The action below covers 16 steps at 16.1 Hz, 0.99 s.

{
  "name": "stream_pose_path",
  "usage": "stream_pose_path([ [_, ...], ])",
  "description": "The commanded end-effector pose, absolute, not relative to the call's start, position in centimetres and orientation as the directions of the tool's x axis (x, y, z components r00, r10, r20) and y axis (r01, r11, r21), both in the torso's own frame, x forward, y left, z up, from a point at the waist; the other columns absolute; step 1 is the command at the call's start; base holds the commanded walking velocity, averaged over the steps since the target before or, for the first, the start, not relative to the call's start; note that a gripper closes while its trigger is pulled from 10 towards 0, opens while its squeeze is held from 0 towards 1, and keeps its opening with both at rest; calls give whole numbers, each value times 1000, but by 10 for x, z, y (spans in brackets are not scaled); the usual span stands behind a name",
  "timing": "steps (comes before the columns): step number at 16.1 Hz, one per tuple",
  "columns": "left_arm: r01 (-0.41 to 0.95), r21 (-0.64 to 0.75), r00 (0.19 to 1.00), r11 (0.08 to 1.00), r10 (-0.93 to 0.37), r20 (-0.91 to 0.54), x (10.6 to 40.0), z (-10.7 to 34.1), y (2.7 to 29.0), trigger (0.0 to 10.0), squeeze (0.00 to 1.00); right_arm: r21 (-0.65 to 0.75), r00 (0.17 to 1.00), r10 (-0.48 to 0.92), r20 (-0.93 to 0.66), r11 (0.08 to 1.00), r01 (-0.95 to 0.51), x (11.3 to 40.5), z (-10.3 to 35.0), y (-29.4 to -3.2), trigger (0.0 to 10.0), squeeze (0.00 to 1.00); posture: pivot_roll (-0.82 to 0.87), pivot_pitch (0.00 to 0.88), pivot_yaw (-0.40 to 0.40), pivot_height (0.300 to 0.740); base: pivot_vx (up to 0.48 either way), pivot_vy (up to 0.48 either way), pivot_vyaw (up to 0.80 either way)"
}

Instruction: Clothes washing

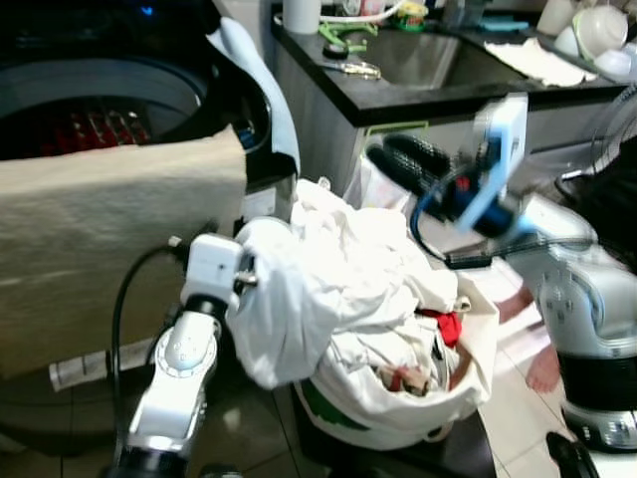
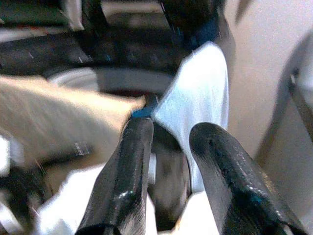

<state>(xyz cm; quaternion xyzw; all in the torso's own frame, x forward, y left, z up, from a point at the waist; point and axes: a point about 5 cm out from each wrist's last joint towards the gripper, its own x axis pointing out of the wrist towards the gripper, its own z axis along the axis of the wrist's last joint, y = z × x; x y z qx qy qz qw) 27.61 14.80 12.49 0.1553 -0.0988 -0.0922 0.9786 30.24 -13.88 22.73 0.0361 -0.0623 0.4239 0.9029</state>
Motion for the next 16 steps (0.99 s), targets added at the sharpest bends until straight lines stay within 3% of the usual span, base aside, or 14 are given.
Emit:
stream_pose_path([
  [1, 224, 428, 935, 876, -317, 158, 268, 120, 135, 10000, 0, 36, 681, 726, 92, 681, -731, 304, 214, -145, 10000, 0, 64, 0, -90, 727, 0, 0, 0],
  [5, 304, 680, 863, 668, -496, 102, 249, 103, 132, 10000, 0, 105, 691, 719, 72, 684, -722, 299, 210, -139, 10000, 0, 77, 0, -90, 727, 0, 0, 0],
  [7, 285, 765, 830, 577, -548, 104, 244, 101, 131, 10000, 0, 118, 695, 716, 72, 686, -718, 301, 208, -136, 10000, 0, 83, 0, -93, 727, 0, 0, 0],
  [9, 218, 887, 776, 408, -623, 96, 239, 99, 128, 10000, 0, 135, 700, 711, 73, 688, -713, 304, 207, -132, 10000, 0, 88, 0, -94, 727, 0, 0, 0],
  [11, 167, 916, 759, 364, -640, 115, 239, 101, 126, 10000, 0, 143, 707, 703, 75, 694, -706, 307, 207, -131, 10000, 0, 88, 0, -92, 727, 0, 0, 0],
  [16, 194, 920, 730, 340, -676, 96, 240, 95, 116, 10000, 0, 158, 720, 690, 81, 704, -692, 311, 207, -127, 10000, 0, 83, 0, -84, 727, 0, 0, 0],
])
